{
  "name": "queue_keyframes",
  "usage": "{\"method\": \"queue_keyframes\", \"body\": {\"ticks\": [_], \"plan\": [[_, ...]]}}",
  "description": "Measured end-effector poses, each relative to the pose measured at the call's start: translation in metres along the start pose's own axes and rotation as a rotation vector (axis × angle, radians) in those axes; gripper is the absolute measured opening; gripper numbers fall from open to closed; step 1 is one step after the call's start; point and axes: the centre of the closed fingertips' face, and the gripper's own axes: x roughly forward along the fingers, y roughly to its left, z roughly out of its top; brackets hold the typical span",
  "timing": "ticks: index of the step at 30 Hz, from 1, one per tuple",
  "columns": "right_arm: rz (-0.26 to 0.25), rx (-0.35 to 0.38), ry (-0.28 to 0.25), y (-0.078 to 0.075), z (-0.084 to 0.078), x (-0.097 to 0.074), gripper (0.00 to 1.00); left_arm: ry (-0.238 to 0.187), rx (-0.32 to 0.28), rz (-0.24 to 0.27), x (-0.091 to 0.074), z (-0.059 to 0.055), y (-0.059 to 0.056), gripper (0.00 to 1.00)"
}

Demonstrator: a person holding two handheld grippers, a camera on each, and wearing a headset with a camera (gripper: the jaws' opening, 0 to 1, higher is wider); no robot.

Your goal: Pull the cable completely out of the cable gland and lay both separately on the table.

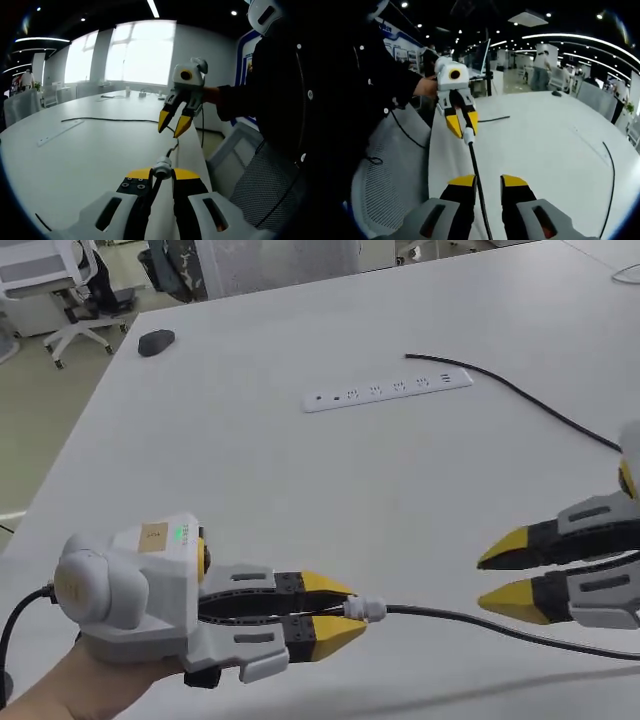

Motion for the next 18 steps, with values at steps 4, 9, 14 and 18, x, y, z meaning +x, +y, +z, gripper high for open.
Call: {"method": "queue_keyframes", "body": {"ticks": [4,9,14,18], "plan": [[0.037,-0.031,0.01,0.01,0.007,0.022,0.13,-0.001,0.017,0.02,0.0,0.002,0.004,0.15],[0.06,-0.073,0.034,0.014,0.006,0.04,0.12,0.003,-0.024,0.013,-0.002,0.003,0.004,0.15],[0.066,-0.078,0.026,0.012,0.009,0.046,0.07,0.016,0.022,0.029,-0.002,0.001,0.006,0.15],[0.052,-0.108,0.031,0.007,0.008,0.048,0.02,0.012,0.027,0.023,-0.001,0.002,0.004,0.15]]}}
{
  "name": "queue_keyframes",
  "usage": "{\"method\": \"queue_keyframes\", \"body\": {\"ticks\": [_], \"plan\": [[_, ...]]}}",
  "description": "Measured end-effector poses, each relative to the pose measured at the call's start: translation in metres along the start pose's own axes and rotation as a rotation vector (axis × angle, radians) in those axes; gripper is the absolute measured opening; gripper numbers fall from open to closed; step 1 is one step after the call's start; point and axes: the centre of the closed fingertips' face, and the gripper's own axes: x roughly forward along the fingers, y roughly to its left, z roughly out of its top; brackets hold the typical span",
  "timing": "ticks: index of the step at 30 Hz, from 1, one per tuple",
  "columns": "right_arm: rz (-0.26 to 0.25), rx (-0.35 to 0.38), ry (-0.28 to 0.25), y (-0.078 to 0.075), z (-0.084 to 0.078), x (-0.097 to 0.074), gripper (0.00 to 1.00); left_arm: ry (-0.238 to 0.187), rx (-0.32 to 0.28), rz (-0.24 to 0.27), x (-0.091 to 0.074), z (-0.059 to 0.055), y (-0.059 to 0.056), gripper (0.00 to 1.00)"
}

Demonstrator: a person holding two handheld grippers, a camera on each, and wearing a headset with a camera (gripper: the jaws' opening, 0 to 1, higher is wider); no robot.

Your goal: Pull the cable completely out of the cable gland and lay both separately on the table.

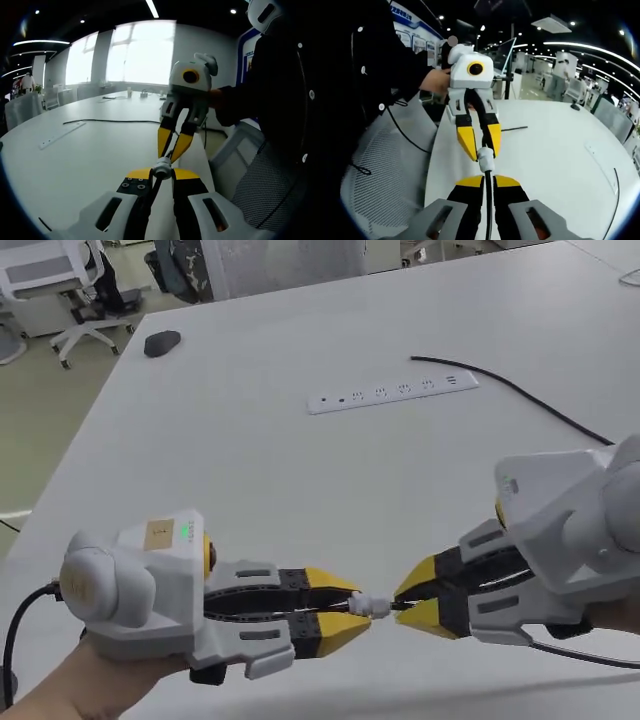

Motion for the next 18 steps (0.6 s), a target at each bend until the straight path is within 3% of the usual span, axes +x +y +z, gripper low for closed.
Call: {"method": "queue_keyframes", "body": {"ticks": [8,18], "plan": [[-0.002,-0.005,0.031,0.001,-0.006,0.001,0.0,-0.001,0.008,-0.003,0.003,0.001,-0.001,0.15],[-0.069,0.041,0.122,-0.011,-0.042,-0.027,0.0,-0.009,-0.012,0.011,0.001,0.003,0.003,0.14]]}}
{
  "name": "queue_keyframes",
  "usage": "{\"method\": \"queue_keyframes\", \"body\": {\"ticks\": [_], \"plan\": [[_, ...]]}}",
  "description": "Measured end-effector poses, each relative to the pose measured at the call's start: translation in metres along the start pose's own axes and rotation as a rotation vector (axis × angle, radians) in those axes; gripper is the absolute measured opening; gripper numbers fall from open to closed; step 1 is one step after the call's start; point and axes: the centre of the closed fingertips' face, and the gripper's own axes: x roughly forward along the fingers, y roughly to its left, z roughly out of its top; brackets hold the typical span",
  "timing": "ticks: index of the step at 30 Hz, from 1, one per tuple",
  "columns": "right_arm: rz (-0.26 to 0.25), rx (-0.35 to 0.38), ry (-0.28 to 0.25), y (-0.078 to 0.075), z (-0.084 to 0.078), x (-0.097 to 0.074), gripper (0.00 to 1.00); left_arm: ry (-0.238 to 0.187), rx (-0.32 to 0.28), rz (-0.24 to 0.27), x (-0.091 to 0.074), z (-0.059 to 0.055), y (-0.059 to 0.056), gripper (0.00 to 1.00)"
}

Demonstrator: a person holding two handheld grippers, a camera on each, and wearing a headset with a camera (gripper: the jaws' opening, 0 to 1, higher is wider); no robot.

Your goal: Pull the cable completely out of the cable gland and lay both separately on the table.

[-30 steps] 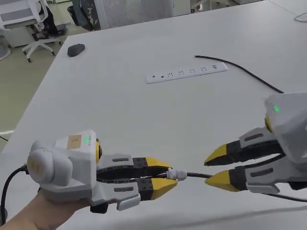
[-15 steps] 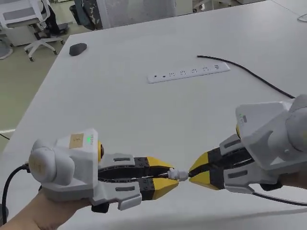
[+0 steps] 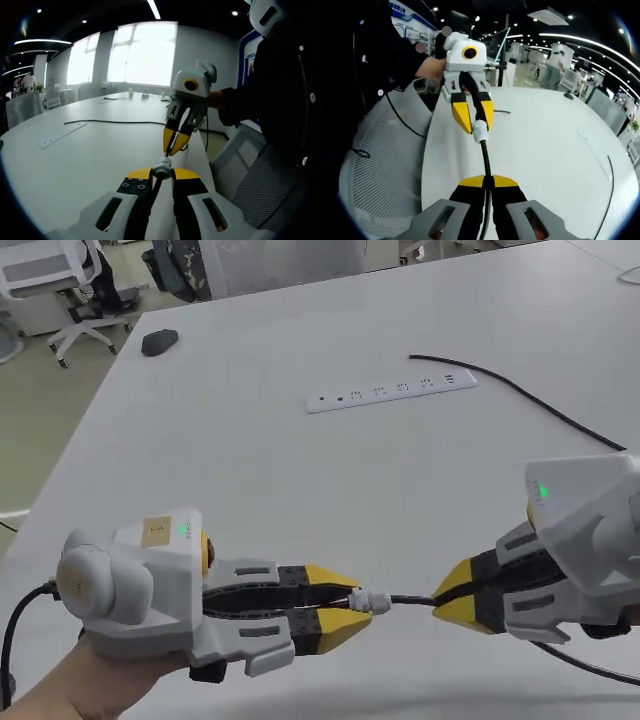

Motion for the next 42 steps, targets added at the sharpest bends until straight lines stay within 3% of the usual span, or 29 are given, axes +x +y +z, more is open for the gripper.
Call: {"method": "queue_keyframes", "body": {"ticks": [9,13,18,23,29,32,34,38,42], "plan": [[-0.084,0.058,0.081,-0.016,-0.042,-0.026,0.0,-0.002,0.001,0.006,-0.003,0.0,0.001,0.15],[-0.102,0.097,0.09,-0.02,-0.055,-0.036,0.0,-0.005,0.002,0.004,-0.005,0.001,-0.001,0.15],[-0.12,0.141,0.133,-0.024,-0.075,-0.041,0.0,-0.007,0.017,0.001,-0.006,0.002,-0.004,0.15],[-0.154,0.164,0.211,-0.029,-0.102,-0.047,0.0,-0.005,0.027,0.01,-0.009,0.001,-0.004,0.15],[-0.16,0.181,0.228,-0.032,-0.114,-0.05,0.0,-0.012,0.02,0.013,-0.011,0.001,-0.003,0.15],[-0.162,0.176,0.233,-0.034,-0.113,-0.048,0.0,-0.009,0.017,0.01,-0.01,0.0,-0.004,0.15],[-0.175,0.172,0.223,-0.037,-0.109,-0.048,0.08,-0.013,0.016,0.011,-0.01,0.001,-0.004,0.15],[-0.132,0.244,0.084,-0.036,-0.069,-0.042,0.19,-0.008,0.017,0.023,-0.01,0.001,-0.002,0.15],[-0.065,0.248,-0.097,-0.03,-0.007,-0.037,0.21,-0.002,0.015,0.017,-0.009,-0.001,-0.003,0.15]]}}
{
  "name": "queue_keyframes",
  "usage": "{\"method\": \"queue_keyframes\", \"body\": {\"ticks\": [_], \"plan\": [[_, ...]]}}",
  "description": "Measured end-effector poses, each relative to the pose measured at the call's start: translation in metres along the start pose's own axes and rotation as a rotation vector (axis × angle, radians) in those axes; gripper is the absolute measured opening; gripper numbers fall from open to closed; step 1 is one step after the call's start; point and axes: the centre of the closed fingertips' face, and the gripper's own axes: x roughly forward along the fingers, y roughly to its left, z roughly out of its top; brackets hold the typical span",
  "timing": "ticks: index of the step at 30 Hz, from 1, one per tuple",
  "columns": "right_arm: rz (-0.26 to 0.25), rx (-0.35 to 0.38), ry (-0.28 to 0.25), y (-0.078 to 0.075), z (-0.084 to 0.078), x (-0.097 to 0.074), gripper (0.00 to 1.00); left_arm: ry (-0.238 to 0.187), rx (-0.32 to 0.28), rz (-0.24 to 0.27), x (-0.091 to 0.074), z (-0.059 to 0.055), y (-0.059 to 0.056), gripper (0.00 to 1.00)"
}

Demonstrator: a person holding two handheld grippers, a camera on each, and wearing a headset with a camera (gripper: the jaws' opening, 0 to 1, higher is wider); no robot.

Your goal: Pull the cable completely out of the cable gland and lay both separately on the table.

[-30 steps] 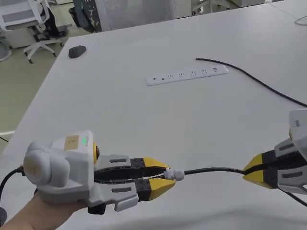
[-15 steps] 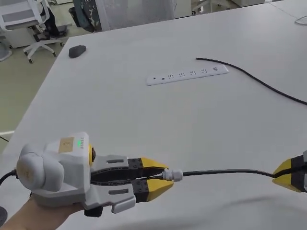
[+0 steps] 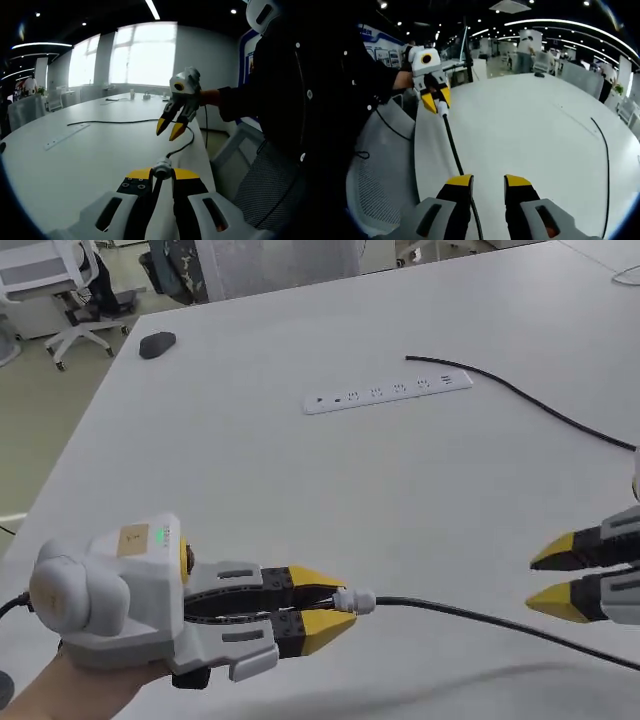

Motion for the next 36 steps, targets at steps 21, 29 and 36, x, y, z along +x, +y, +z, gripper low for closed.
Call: {"method": "queue_keyframes", "body": {"ticks": [21,29,36], "plan": [[0.197,-0.278,0.042,0.065,0.041,0.071,0.01,-0.004,0.006,0.003,-0.002,-0.002,0.004,0.15],[0.198,-0.3,0.055,0.063,0.038,0.07,0.0,-0.006,0.008,-0.009,-0.001,-0.001,0.002,0.15],[0.161,-0.286,0.087,0.048,0.025,0.06,0.0,-0.008,0.007,0.012,-0.012,0.001,0.008,0.15]]}}
